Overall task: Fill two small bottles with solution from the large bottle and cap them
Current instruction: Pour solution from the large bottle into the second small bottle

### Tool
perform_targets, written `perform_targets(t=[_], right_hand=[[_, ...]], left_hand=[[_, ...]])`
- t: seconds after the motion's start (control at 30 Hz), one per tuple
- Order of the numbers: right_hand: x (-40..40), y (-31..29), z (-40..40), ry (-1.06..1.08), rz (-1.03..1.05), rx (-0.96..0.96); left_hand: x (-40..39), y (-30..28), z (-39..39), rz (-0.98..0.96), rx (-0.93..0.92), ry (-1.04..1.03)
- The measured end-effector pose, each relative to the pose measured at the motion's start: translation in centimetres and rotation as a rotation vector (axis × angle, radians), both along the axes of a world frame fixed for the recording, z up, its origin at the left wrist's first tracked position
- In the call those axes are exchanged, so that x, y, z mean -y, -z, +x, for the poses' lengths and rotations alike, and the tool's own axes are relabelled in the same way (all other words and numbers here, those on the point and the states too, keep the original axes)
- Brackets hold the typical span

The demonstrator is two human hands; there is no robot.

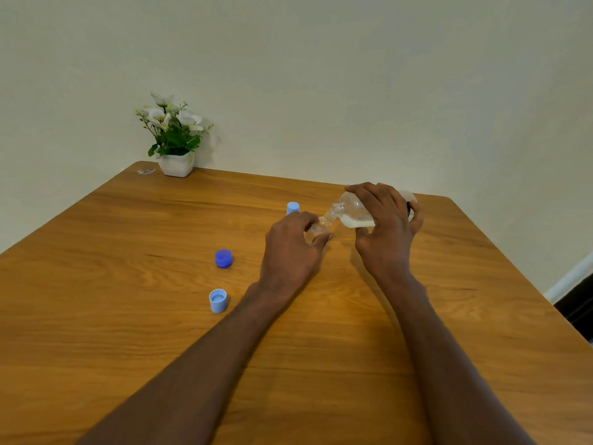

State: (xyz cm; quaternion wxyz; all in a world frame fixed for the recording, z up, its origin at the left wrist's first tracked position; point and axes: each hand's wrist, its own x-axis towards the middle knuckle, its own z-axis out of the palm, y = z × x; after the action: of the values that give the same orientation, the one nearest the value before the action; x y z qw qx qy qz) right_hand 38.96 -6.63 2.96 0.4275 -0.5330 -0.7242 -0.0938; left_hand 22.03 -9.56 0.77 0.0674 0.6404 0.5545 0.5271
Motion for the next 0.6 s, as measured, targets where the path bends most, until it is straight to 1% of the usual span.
perform_targets(t=[0.6], right_hand=[[0.07, -0.13, -0.09, -0.002, 0.009, -0.004]], left_hand=[[0.08, -0.17, 0.01, -0.012, 0.008, 0.011]])
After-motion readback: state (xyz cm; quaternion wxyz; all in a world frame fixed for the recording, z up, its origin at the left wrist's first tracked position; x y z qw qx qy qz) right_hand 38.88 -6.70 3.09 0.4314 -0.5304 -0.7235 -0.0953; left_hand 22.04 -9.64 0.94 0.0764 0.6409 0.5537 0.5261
